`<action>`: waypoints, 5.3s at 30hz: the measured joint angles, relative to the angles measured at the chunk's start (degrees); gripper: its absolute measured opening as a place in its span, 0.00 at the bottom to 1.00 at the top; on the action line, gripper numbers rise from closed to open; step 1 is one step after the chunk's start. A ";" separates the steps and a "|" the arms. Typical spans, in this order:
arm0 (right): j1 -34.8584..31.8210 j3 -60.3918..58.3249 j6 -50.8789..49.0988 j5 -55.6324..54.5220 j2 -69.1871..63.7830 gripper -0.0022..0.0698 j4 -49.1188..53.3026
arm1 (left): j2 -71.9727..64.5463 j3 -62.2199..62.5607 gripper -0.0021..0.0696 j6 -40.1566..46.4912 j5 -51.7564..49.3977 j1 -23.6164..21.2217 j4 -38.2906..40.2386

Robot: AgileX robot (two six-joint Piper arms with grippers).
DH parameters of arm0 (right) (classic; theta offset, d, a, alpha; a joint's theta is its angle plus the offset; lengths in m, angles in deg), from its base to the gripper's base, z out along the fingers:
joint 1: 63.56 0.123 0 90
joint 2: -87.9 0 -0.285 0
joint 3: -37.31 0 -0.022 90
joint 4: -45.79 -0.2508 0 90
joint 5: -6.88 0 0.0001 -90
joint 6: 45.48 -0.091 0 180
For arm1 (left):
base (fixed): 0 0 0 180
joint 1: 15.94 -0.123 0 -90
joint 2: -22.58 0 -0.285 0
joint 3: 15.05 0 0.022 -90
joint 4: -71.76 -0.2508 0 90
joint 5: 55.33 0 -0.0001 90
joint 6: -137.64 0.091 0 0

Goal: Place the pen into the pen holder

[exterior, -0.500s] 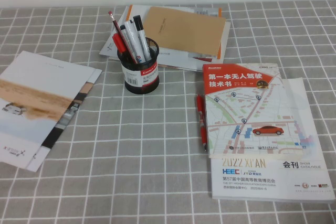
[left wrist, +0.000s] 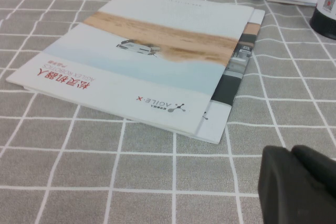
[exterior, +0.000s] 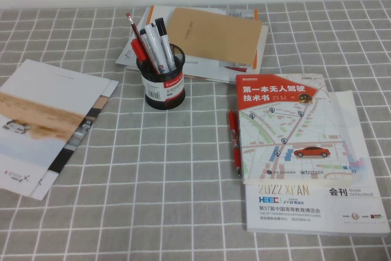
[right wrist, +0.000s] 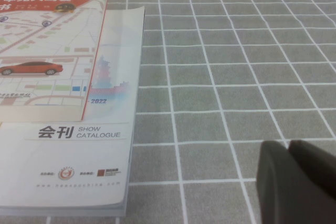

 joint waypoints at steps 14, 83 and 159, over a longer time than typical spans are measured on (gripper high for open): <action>0.00 0.00 0.00 0.00 0.00 0.01 0.00 | 0.00 0.00 0.03 0.00 0.00 0.00 0.00; 0.00 30.98 34.88 16.48 -35.14 0.01 -60.58 | 0.00 0.00 0.03 0.00 0.00 0.00 0.00; 37.86 113.97 -5.67 48.16 -128.28 0.44 -2.29 | 0.00 0.00 0.03 0.00 0.00 0.00 0.38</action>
